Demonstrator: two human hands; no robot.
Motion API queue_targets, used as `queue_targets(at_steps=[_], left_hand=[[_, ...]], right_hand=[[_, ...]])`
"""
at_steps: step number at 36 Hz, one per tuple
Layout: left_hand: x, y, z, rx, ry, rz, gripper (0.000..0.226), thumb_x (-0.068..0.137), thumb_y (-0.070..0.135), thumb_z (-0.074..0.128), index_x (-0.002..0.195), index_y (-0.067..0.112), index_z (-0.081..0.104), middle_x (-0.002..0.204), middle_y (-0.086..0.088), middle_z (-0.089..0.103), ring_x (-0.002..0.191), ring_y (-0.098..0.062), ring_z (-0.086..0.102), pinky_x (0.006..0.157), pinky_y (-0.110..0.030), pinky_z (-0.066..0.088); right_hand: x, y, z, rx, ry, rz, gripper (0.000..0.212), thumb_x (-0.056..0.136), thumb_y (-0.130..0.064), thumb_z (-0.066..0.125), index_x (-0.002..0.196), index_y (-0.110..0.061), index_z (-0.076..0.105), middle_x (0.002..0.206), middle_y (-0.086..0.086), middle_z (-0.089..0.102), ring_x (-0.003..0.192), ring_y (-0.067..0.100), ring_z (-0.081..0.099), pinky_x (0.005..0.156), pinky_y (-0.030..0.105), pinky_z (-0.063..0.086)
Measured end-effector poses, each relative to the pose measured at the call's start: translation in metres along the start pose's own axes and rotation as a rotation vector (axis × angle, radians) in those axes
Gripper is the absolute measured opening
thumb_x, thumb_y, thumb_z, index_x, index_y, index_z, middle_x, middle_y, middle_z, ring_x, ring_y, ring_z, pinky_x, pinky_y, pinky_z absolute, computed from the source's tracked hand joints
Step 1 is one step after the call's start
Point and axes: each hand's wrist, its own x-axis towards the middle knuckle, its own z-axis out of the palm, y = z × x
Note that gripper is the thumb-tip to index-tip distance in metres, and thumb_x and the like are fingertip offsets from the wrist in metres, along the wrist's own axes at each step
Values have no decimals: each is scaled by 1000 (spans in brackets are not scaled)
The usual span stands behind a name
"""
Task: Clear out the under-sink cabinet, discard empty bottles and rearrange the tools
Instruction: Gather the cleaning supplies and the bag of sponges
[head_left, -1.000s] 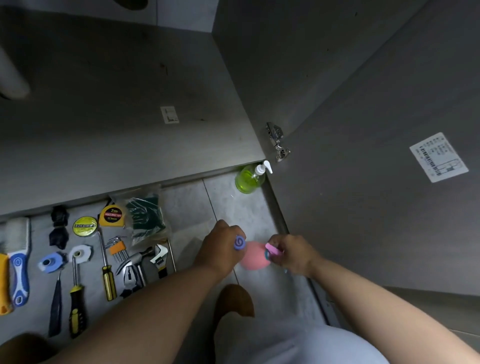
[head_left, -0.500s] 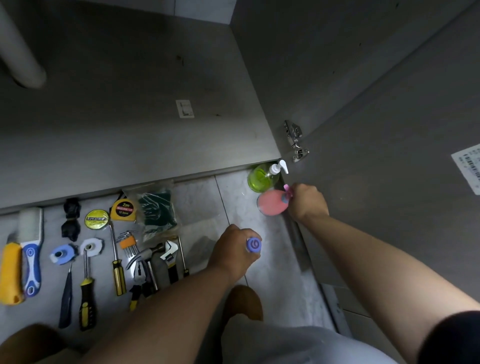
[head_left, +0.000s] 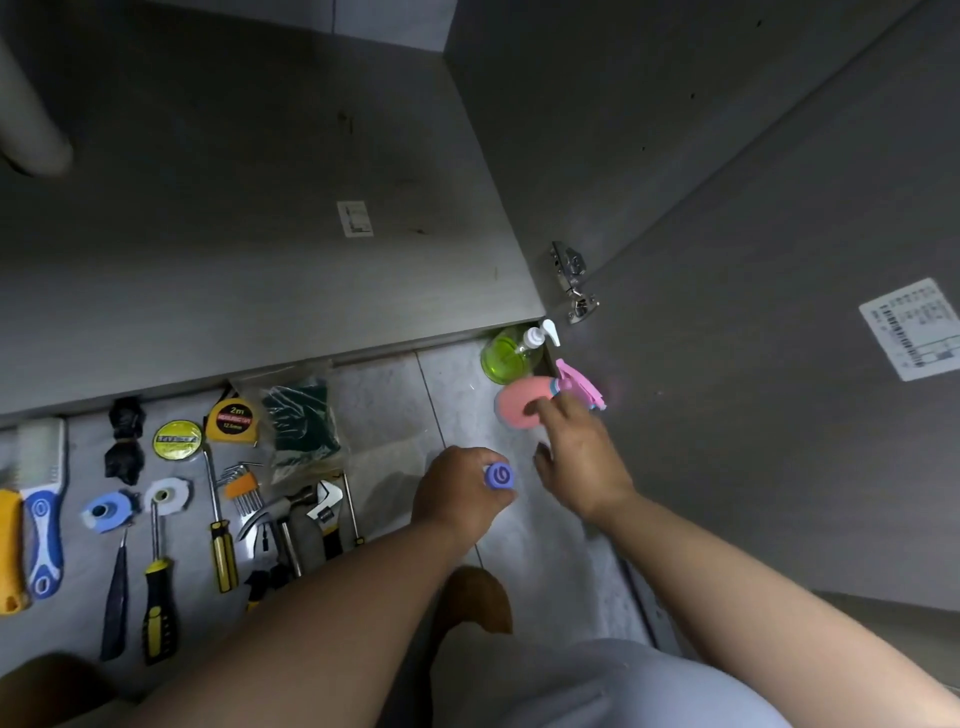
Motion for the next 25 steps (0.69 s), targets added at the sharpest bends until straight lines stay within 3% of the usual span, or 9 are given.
queue_targets(at_steps=[3, 6, 9, 12, 14, 17, 22, 25], left_hand=[[-2, 3, -2, 20, 11, -1, 40, 83, 33, 82, 121, 23, 72, 114, 6, 75, 102, -12, 69, 93, -29, 57], [-3, 5, -5, 20, 24, -11, 38, 85, 38, 80, 118, 23, 71, 112, 4, 74, 98, -13, 68, 90, -30, 58], [-4, 8, -8, -7, 37, -16, 35, 84, 40, 79, 114, 24, 70, 110, 5, 74, 96, -12, 67, 87, -30, 59], [-5, 11, -9, -44, 27, -10, 33, 79, 43, 81, 105, 27, 69, 102, 6, 74, 94, -15, 70, 83, -35, 61], [-6, 13, -9, -63, 34, -2, 33, 77, 45, 82, 101, 28, 67, 98, 6, 74, 91, -15, 71, 80, -35, 62], [-5, 13, -8, -105, 53, 18, 33, 76, 46, 84, 97, 26, 66, 92, 6, 74, 85, -13, 71, 75, -33, 62], [0, 9, -11, -207, -4, 18, 23, 81, 37, 82, 96, 22, 72, 83, 8, 73, 82, -11, 71, 74, -29, 59], [4, 5, -14, -207, -42, -3, 10, 90, 26, 70, 98, 20, 74, 86, 9, 71, 88, -13, 69, 70, -23, 53]], right_hand=[[-21, -4, 9, 244, -212, -4, 56, 80, -5, 63, 130, -24, 49, 123, -1, 45, 100, 19, 56, 85, 41, 54], [-33, -5, 18, 305, -338, 37, 66, 80, -22, 74, 135, -36, 41, 120, -5, 42, 90, 9, 59, 82, 33, 55], [-38, -7, 26, 413, -354, 50, 71, 74, -44, 82, 133, -39, 42, 117, -7, 46, 87, 8, 60, 75, 19, 52], [-36, -14, 30, 474, -274, 93, 66, 65, -59, 81, 121, -39, 51, 111, -7, 51, 86, 13, 59, 74, 27, 55], [-33, -16, 33, 442, -213, 116, 55, 68, -51, 80, 115, -36, 56, 106, -4, 54, 86, 14, 57, 73, 31, 54], [-30, -16, 35, 396, -133, 119, 35, 74, -42, 76, 104, -34, 59, 97, -3, 56, 83, 9, 53, 68, 22, 44], [-27, -15, 31, 402, -127, 176, 30, 72, -42, 75, 97, -33, 62, 90, -7, 57, 80, 11, 58, 68, 26, 50], [-25, -11, 31, 494, -93, 327, 32, 72, -36, 85, 98, -30, 68, 93, -7, 68, 82, 11, 66, 74, 26, 55]])
